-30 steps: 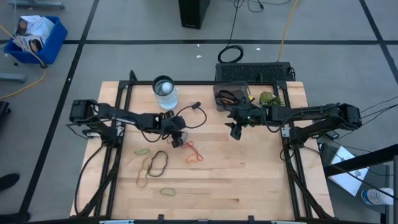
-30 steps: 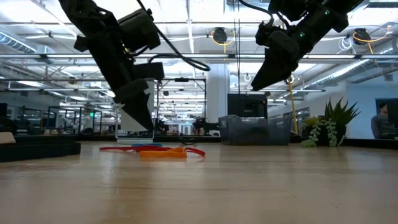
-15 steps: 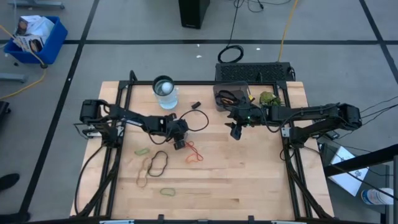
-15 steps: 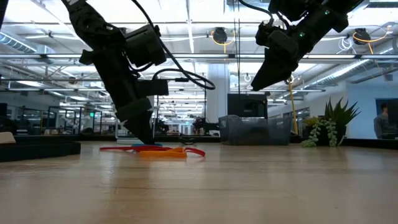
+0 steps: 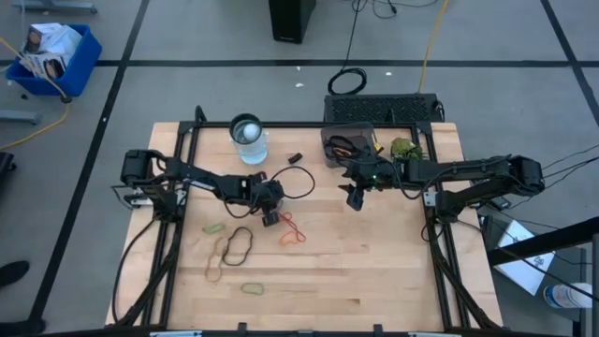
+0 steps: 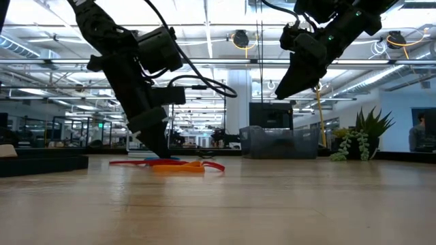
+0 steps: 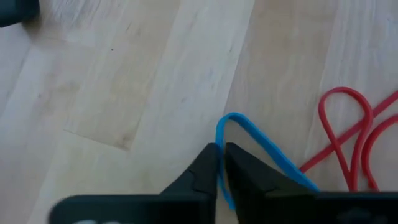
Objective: Pick and place rubber bands into bin
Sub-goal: Put the blue rubber band into the black bin
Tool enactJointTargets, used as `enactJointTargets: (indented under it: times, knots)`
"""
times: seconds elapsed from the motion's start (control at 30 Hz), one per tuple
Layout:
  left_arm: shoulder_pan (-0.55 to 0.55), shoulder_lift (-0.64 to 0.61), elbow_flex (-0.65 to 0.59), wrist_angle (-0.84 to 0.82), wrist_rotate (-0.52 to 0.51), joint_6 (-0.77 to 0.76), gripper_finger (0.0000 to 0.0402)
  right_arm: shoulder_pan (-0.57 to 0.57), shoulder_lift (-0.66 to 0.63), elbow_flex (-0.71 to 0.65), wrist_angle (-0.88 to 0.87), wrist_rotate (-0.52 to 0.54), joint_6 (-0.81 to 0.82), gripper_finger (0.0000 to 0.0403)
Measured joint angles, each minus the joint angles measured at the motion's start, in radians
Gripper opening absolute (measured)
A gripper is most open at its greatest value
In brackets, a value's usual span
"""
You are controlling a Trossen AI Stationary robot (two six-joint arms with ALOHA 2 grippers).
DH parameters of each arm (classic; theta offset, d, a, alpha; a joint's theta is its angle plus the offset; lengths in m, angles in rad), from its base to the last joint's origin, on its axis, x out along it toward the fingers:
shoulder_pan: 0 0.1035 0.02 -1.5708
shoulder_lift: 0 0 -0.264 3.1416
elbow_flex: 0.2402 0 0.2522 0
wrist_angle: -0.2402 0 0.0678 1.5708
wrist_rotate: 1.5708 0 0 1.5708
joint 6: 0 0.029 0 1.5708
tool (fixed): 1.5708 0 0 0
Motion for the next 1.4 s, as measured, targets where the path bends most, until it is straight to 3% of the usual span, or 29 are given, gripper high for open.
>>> enactJointTargets:
  times: [0.1, 0.47, 0.8, 1.13, 1.4]
  knots:
    - [0.0, 0.0, -0.001, 0.0, -0.002, 0.0, 0.0008, 0.0, 0.0, 0.0, 0.0, 0.0, 0.0, 0.0181]
    - [0.004, -0.025, -0.007, 0.046, -0.004, -0.006, 0.0008, 0.0, 0.0, 0.0, 0.0, 0.0, 0.0, 0.0181]
    - [0.003, -0.248, -0.005, 0.163, -0.013, -0.004, 0.0004, 0.0, 0.0, 0.0, 0.022, -0.01, 0.003, 0.0181]
    - [-0.031, -0.301, -0.003, 0.413, -0.049, 0.126, 0.0007, 0.001, 0.0, 0.0, 0.381, -0.324, 0.016, 0.0181]
    - [-0.042, -0.302, -0.003, 0.592, -0.073, 0.2, 0.0007, 0.032, 0.023, 0.0, 0.515, -0.341, 0.019, 0.018]
